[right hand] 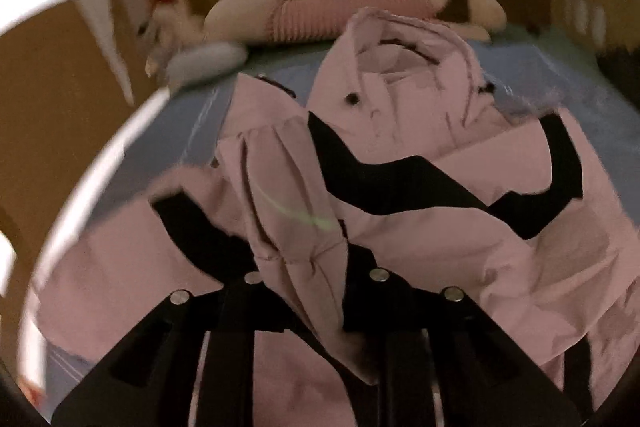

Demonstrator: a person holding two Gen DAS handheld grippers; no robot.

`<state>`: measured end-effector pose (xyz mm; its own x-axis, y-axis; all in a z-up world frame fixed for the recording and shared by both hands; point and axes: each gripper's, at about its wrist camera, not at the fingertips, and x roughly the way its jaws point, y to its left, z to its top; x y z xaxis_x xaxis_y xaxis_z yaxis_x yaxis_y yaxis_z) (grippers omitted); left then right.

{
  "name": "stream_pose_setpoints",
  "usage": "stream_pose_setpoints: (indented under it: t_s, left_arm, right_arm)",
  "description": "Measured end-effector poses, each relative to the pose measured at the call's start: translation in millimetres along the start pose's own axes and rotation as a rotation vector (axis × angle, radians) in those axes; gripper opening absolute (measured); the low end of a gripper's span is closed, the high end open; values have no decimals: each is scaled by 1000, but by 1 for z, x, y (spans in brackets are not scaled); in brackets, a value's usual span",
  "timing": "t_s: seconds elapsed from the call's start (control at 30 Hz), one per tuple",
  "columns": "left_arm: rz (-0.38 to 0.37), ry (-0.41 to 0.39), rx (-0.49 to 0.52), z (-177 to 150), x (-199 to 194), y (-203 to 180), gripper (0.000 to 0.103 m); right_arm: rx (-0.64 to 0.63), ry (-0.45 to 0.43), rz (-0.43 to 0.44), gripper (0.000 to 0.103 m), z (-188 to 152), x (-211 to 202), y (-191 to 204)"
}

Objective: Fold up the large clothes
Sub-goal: 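Lay the sleeve across the jacket chest and open the right tool, then reach the left tool to the other sleeve cuff and grasp it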

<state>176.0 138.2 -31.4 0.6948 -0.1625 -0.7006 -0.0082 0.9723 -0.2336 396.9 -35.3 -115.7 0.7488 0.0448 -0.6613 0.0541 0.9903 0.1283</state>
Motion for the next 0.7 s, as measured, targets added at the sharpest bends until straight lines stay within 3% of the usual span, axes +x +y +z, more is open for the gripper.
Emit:
stream_pose_setpoints:
  t_s: [0.03, 0.07, 0.1, 0.2, 0.4, 0.5, 0.7]
  left_arm:
    - [-1, 0, -1, 0, 1, 1, 101]
    - [-2, -3, -1, 1, 0, 1, 101]
    - [-2, -6, 0, 1, 0, 1, 101]
    - [1, -9, 0, 3, 1, 1, 101]
    - [5, -19, -2, 2, -1, 1, 101]
    - [16, -12, 3, 1, 2, -2, 101]
    - [51, -6, 40, -5, 7, -14, 101]
  right_arm:
    - [-41, 1, -11, 57, 0, 3, 3]
    - [-84, 2, -2, 75, -4, 3, 9]
    - [-115, -5, 19, 102, -7, -1, 13]
    - [-192, -98, 4, 102, -11, -21, 24]
    - [-207, -145, 192, 102, -13, -81, 9]
    - [-192, -197, 262, 102, -20, -137, -28]
    - [-169, -307, 227, 102, -45, -234, -116]
